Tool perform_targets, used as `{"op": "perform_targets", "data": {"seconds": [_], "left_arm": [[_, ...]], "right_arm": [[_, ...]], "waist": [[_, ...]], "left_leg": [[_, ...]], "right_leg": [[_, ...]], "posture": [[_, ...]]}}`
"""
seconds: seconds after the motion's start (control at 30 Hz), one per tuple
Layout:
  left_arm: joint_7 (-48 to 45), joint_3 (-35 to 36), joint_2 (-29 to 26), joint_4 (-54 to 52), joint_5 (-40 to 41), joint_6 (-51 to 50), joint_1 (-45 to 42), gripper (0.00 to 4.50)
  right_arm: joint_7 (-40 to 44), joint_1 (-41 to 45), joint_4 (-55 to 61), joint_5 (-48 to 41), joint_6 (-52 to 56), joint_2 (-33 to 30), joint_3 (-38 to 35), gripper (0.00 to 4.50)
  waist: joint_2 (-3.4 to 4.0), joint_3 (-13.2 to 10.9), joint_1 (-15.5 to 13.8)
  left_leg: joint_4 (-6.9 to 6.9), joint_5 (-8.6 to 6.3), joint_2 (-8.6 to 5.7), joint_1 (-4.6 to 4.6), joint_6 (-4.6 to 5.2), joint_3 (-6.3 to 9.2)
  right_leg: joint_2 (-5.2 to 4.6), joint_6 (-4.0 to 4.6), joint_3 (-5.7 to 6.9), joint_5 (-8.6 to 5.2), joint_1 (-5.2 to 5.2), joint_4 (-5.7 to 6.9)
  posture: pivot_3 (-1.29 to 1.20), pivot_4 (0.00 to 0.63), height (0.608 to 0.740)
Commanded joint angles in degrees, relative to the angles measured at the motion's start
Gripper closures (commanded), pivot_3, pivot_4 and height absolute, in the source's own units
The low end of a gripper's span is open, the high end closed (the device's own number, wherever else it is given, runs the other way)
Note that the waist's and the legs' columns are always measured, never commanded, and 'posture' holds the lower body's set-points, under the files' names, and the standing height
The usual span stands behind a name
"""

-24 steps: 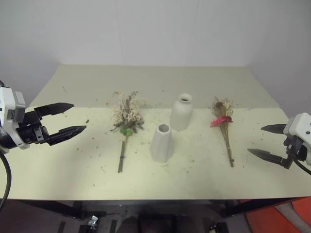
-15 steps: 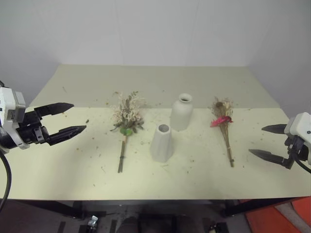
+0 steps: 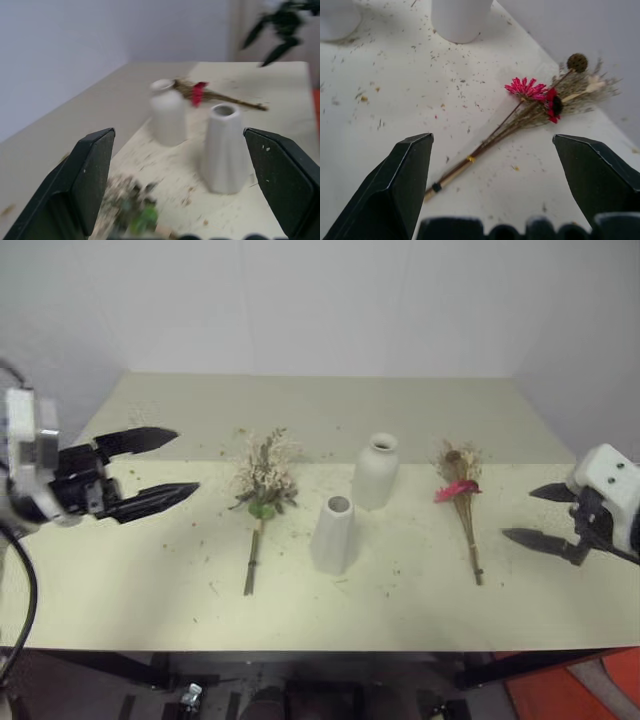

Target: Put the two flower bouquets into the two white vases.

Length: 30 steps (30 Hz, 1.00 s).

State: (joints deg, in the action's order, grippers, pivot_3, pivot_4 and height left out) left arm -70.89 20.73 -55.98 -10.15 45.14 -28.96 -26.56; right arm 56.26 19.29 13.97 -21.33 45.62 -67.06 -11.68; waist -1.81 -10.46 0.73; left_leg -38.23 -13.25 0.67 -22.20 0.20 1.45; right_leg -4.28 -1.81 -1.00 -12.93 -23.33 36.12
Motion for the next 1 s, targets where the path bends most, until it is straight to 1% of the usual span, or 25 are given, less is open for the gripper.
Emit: {"op": "perform_targets", "data": {"seconds": [0.03,0.13,0.23,0.3,0.43,0.53,0.7,0.73,0.77,0.83,1.0], "left_arm": [[-1.8,-5.2,1.3,0.5,-0.5,0.7,-5.9,0.03],[-3.1,-10.2,3.1,1.9,-3.1,1.8,-10.6,0.03],[-3.5,-12.4,4.7,2.2,-3.9,1.8,-13.4,0.03],[-3.5,-13.2,5.4,2.4,-4.5,1.8,-14.3,0.03],[-3.3,-13.8,6.1,2.6,-5.9,1.8,-14.2,0.03],[-3.1,-13.9,6.2,1.8,-6.2,1.5,-13.4,0.03],[-2.0,-12.8,6.3,0.5,-5.5,0.7,-12.2,0.03],[-1.8,-12.6,6.3,0.2,-5.4,0.6,-11.9,0.00],[-1.6,-12.5,6.2,-0.1,-5.4,0.6,-11.5,0.00],[-1.0,-12.3,6.2,-0.6,-5.5,0.6,-10.8,0.00],[0.5,-11.2,6.3,-2.0,-4.6,0.2,-9.6,0.00]], "right_arm": [[-2.9,9.7,-5.3,2.5,8.3,1.9,8.8,0.00],[-6.7,18.2,-13.0,5.2,12.6,7.3,14.7,0.00],[-9.6,22.4,-19.4,7.5,14.1,11.4,17.2,0.00],[-12.3,24.8,-24.1,8.8,15.0,14.3,17.5,0.00],[-16.6,27.2,-31.8,11.6,14.4,18.3,18.0,0.00],[-18.2,28.1,-35.5,12.3,13.7,20.1,17.2,0.00],[-18.5,30.1,-39.0,12.2,12.9,21.6,16.4,0.00],[-18.4,30.3,-39.3,12.2,12.8,21.8,16.4,0.38],[-18.4,30.4,-39.5,12.3,12.6,22.0,16.7,0.60],[-18.6,30.7,-39.9,12.4,12.3,22.6,16.7,1.23],[-18.6,31.1,-40.8,12.8,12.0,23.3,16.7,3.04]], "waist": [[-0.01,0.0,0.0],[-0.01,0.0,0.4],[-0.01,0.0,0.3],[0.00,0.0,0.3],[0.01,0.0,0.3],[0.01,0.0,0.3],[0.02,0.0,0.3],[0.02,0.0,0.3],[0.02,0.0,0.4],[0.02,0.0,0.4],[0.02,0.0,0.4]], "left_leg": [[0.00,0.00,-0.02,-0.04,0.00,0.00],[0.04,0.00,-0.03,-0.21,0.00,-0.01],[0.03,0.01,-0.02,-0.65,0.02,-0.04],[0.01,0.01,0.02,-0.77,0.02,-0.03],[0.02,0.01,0.01,-0.94,0.02,-0.03],[0.01,0.01,-0.01,-0.95,0.02,-0.03],[-0.02,0.02,0.00,-0.93,0.02,-0.03],[-0.03,0.02,0.01,-0.92,0.02,-0.03],[-0.03,0.02,0.01,-0.89,0.02,-0.04],[-0.03,0.02,0.07,-0.88,0.02,-0.04],[-0.04,0.02,0.11,-0.86,0.02,-0.04]], "right_leg": [[0.02,0.01,0.00,0.00,-0.02,0.00],[0.10,0.45,-0.09,0.29,-0.28,0.03],[0.18,0.49,-0.21,0.35,-0.82,0.15],[0.23,0.51,-0.20,0.39,-0.97,0.21],[0.21,0.51,-0.19,0.41,-1.11,0.16],[0.21,0.46,-0.20,0.45,-1.09,0.12],[0.23,0.45,-0.20,0.49,-1.07,0.15],[0.23,0.45,-0.20,0.50,-1.07,0.15],[0.25,0.46,-0.22,0.51,-1.05,0.15],[0.32,0.47,-0.25,0.53,-1.05,0.15],[0.38,0.50,-0.27,0.55,-1.05,0.17]], "posture": [[0.00,0.150,0.740],[0.00,0.150,0.740],[0.00,0.150,0.740],[0.00,0.150,0.740],[0.00,0.150,0.740],[0.00,0.150,0.740],[0.00,0.150,0.740],[0.00,0.150,0.740],[0.00,0.150,0.740],[0.00,0.150,0.740],[0.00,0.150,0.740]]}}
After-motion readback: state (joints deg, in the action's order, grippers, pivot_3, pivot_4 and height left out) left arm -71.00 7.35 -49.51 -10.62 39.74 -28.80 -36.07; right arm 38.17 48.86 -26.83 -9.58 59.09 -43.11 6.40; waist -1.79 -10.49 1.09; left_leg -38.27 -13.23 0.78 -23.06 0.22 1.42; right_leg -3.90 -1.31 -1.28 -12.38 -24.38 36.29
